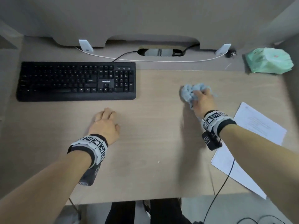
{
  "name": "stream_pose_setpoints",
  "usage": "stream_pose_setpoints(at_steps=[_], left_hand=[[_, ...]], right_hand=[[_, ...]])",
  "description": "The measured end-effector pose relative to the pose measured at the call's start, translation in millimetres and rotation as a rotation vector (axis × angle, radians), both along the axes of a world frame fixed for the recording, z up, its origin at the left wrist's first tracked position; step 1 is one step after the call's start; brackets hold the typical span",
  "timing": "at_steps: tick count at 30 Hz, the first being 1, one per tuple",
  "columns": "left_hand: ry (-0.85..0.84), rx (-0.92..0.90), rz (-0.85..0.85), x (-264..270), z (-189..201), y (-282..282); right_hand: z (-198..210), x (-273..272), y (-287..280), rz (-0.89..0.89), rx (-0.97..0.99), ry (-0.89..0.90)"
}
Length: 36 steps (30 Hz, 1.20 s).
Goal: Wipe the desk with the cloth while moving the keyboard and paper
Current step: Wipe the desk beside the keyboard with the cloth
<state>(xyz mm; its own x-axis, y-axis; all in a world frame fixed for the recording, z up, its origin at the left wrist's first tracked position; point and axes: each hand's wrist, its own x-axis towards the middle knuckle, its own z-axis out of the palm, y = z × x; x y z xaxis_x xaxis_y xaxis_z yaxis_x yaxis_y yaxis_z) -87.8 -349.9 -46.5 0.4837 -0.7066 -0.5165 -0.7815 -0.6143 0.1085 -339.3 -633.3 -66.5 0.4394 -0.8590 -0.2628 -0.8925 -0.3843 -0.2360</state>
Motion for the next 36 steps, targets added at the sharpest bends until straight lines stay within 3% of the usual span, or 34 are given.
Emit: stream_pose_setpoints(at_steps=[2,3,5,7,9,13,15,17,20,22,27,29,31,33,36], left_hand=[[0.012,-0.009,-0.034,6,1,5],[0.012,-0.015,-0.05,7,1,7],[0.012,-0.015,-0.064,9,-1,9],[0.013,-0.015,-0.073,10,-3,9],[0.013,-0.025,-0.088,11,-4,10],[0.059,-0.072,-0.095,15,-7,15],[0.074,-0.108,-0.097,15,-8,19],[0.063,-0.135,-0.112,13,-8,26],[0.035,-0.129,-0.164,14,-8,35],[0.018,-0.12,-0.216,14,-9,41],[0.047,-0.103,-0.281,11,-11,50],[0.084,-0.098,-0.257,12,-12,52],[0.102,-0.123,-0.195,14,-11,54],[0.059,-0.177,-0.15,14,-10,60],[0.01,-0.176,-0.159,10,-8,76]], right_hand=[[3,2,-5,-0.244,0.037,0.004],[4,12,10,-0.25,0.061,0.037],[6,37,59,-0.098,0.096,0.022],[2,44,117,0.164,0.12,-0.034],[-4,25,139,0.234,0.113,-0.043],[5,-17,111,-0.161,0.04,-0.057],[7,-7,123,-0.294,0.045,-0.034],[4,28,165,-0.151,0.084,-0.04],[6,61,241,0.267,0.208,-0.085],[7,47,250,0.339,0.235,-0.106],[6,-14,183,-0.192,0.146,-0.075],[9,2,183,-0.261,0.141,-0.014],[10,37,212,-0.107,0.175,0.022],[7,65,256,0.165,0.211,-0.022],[5,55,287,0.331,0.272,-0.1]])
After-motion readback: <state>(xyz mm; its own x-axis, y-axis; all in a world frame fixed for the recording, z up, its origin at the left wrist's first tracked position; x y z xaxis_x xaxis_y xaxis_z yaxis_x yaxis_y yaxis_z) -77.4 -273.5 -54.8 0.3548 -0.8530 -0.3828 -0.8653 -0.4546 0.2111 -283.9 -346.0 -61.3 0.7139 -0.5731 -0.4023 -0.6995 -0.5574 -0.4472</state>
